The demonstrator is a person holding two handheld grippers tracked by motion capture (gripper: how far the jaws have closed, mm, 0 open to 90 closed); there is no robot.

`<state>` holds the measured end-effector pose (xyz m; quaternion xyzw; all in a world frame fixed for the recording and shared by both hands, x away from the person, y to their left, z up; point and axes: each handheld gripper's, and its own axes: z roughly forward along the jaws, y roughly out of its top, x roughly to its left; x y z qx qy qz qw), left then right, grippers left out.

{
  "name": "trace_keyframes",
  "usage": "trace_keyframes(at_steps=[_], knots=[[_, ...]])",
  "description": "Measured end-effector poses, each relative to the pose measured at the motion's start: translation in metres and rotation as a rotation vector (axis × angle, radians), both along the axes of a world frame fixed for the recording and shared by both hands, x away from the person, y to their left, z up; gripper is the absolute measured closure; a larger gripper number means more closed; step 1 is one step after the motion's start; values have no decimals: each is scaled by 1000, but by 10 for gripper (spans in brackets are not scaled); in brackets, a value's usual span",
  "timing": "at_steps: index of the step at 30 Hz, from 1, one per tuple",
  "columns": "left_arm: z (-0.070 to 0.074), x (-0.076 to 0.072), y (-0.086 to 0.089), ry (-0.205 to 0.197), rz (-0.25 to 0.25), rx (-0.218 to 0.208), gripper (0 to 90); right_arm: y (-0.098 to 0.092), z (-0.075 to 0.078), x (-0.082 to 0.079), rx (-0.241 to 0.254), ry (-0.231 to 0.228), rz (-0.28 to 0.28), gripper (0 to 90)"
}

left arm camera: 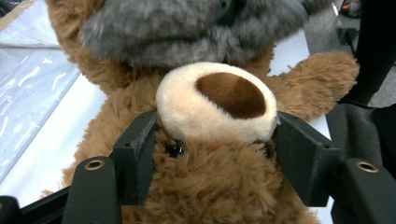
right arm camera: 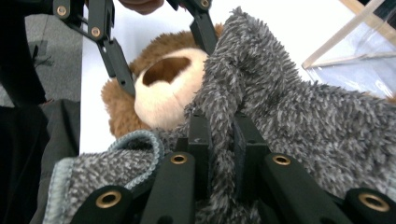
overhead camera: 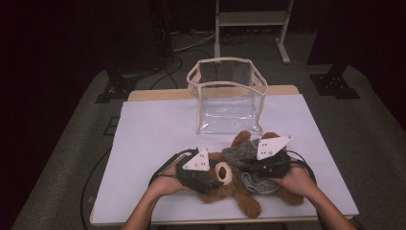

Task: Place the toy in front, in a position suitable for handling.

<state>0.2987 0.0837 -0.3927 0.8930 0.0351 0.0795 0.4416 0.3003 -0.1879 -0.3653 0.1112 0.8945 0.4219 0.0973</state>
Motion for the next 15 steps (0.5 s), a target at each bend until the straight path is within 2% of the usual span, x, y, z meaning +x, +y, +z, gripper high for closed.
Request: trace_keyframes(at_steps=[3,5,6,7,8,9,10,12,15], knots=[[0,-1,0,-4,-7,7,340,-16,8,3,-7,-12,-38,790],[1,-1,0,-12,-7,12,340,-30,11,8,6,-12,-72,790],[1,-1,0,-12,-7,12,340,-30,11,8,6,-12,-72,790],[2,-2,0,-18,-5,13,340,-43,9,13,16,19,-97,791],[2,-1,0,-23,-7,12,340,-43,9,13,16,19,-97,791],[5,0,0,-40,-6,19,340,-49,3,13,40,56,-97,792],[6,0,1,-54,-5,25,340,-50,1,12,46,64,-95,794],[10,4,5,-65,12,41,339,-51,-3,8,57,61,-92,796],[11,8,12,-60,35,41,339,-49,-6,0,65,62,-94,798]])
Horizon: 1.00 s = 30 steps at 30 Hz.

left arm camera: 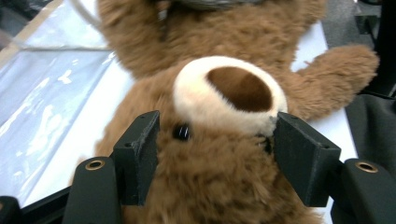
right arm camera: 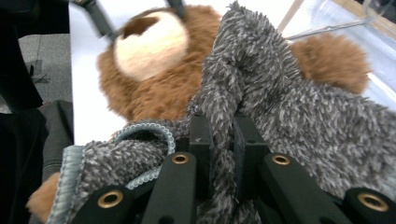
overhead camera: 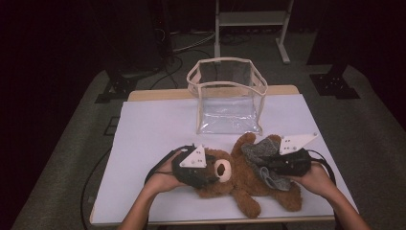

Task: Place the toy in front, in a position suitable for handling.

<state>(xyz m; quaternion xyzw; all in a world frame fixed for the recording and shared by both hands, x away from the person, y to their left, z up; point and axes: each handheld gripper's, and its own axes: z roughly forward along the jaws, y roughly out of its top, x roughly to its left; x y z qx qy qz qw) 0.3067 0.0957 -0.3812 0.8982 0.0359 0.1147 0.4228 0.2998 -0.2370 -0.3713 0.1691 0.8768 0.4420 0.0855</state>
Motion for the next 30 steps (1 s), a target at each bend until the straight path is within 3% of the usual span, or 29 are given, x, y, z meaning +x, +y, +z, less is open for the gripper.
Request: trace_keyframes(at_steps=[3,4,5,6,7,9,10,14,15,18,21,25,30], knots=[[-2,2,4,25,-10,-6,335,3,-3,-7,8,-2,4,799],[-2,1,8,70,-27,-53,335,5,-6,-14,12,-11,1,799],[-2,1,8,70,-27,-53,340,5,-6,-14,12,-11,1,799],[3,1,12,87,-26,-88,350,4,-8,-18,16,-12,6,800],[4,1,13,87,-18,-95,351,4,-8,-20,17,-13,12,800],[5,2,13,87,-10,-93,351,5,-7,-22,13,-15,14,799],[1,3,10,106,-14,-79,351,11,-3,-26,-23,-39,23,799],[-8,4,5,154,-26,-90,353,25,10,-25,-69,-93,51,798],[-8,4,5,154,-26,-90,354,25,10,-25,-69,-93,51,798],[-6,-1,3,127,-32,-51,356,51,10,-15,-87,-98,103,797],[-6,-3,3,114,-34,-37,356,59,6,-10,-81,-87,119,796],[-7,-4,2,103,-36,-28,356,49,5,-6,-67,-81,98,796],[-6,-6,1,90,-32,-22,355,12,11,2,-38,-66,15,795]])
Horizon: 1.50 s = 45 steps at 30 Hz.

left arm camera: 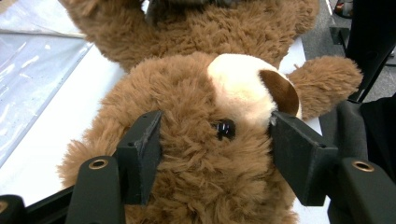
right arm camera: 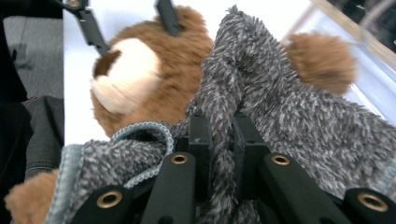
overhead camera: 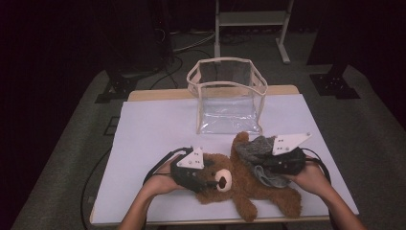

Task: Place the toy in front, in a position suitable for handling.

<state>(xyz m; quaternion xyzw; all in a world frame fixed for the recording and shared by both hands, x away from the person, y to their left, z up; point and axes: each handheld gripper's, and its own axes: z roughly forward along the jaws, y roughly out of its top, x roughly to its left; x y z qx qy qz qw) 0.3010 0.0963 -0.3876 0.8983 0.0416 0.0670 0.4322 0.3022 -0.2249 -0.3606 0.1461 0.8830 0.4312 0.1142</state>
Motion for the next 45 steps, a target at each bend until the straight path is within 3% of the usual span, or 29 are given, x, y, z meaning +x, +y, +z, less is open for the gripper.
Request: trace_keyframes(at_steps=[1,3,7,10,15,19,26,30,33,40,45], knots=[[0,0,0,-1,-2,-4,355,-5,-3,1,18,27,-5,795],[-1,0,0,-1,-2,-6,353,-6,-8,-2,30,38,-5,796],[6,1,3,4,4,-17,347,-3,-14,-8,47,33,-3,797],[12,2,0,9,3,-53,348,-1,-18,-15,64,28,2,798],[13,4,-5,32,-4,-67,349,-2,-18,-22,61,26,6,797],[7,1,-9,66,-20,-47,367,4,-10,-24,18,2,27,797],[6,-2,-11,34,-35,-22,387,34,2,-12,-54,-35,90,797],[5,-2,-11,38,-36,-26,386,40,3,2,-52,-10,90,796],[5,-3,-10,32,-38,-28,386,34,0,5,-63,-2,89,796],[4,-3,-9,26,-40,-28,386,2,1,14,-1,30,23,793],[10,-2,-7,-2,-50,-16,379,-1,-6,9,20,52,21,794]])
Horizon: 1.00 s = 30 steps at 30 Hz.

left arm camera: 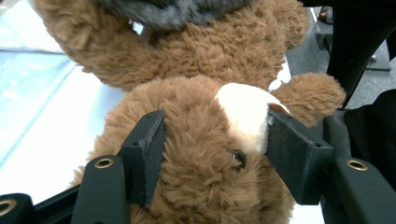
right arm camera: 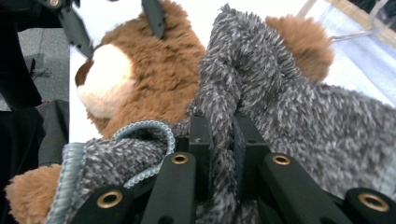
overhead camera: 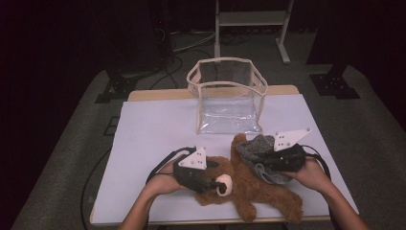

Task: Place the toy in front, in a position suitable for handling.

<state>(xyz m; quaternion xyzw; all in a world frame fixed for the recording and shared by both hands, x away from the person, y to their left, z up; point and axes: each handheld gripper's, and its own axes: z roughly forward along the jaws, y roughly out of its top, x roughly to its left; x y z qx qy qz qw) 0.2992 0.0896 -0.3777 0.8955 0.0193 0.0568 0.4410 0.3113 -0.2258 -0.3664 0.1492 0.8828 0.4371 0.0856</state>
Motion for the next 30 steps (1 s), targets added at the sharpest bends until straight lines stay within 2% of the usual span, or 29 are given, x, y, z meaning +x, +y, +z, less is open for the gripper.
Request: trace_keyframes(at_steps=[3,6,7,9,10,11,12,16,20,22,24,27,30], knots=[[8,3,3,13,5,-23,381,3,-5,-9,19,-11,-4,794],[10,5,3,8,17,-38,389,4,-5,-14,23,-17,0,794],[11,8,3,6,37,-44,393,3,-5,-16,29,-21,5,794],[8,9,1,5,44,-15,401,3,-5,-18,29,-22,5,794],[8,9,1,5,44,-15,406,3,-5,-18,29,-22,5,794],[2,8,-2,13,45,-1,412,2,-3,-18,26,-20,3,794],[1,7,-2,22,48,-10,415,2,-2,-17,23,-28,4,795],[1,6,-2,18,51,0,419,4,13,-11,39,-63,-9,796],[1,3,-4,-1,40,13,422,14,28,1,56,-91,-23,795],[1,3,-3,-2,40,12,422,18,28,6,46,-84,-20,794],[1,2,-3,-3,41,12,422,23,22,12,27,-57,-10,793],[1,2,-4,-1,41,11,421,30,10,11,-31,-26,18,793],[1,2,-4,-1,40,11,421,29,6,7,-52,-13,26,793]])
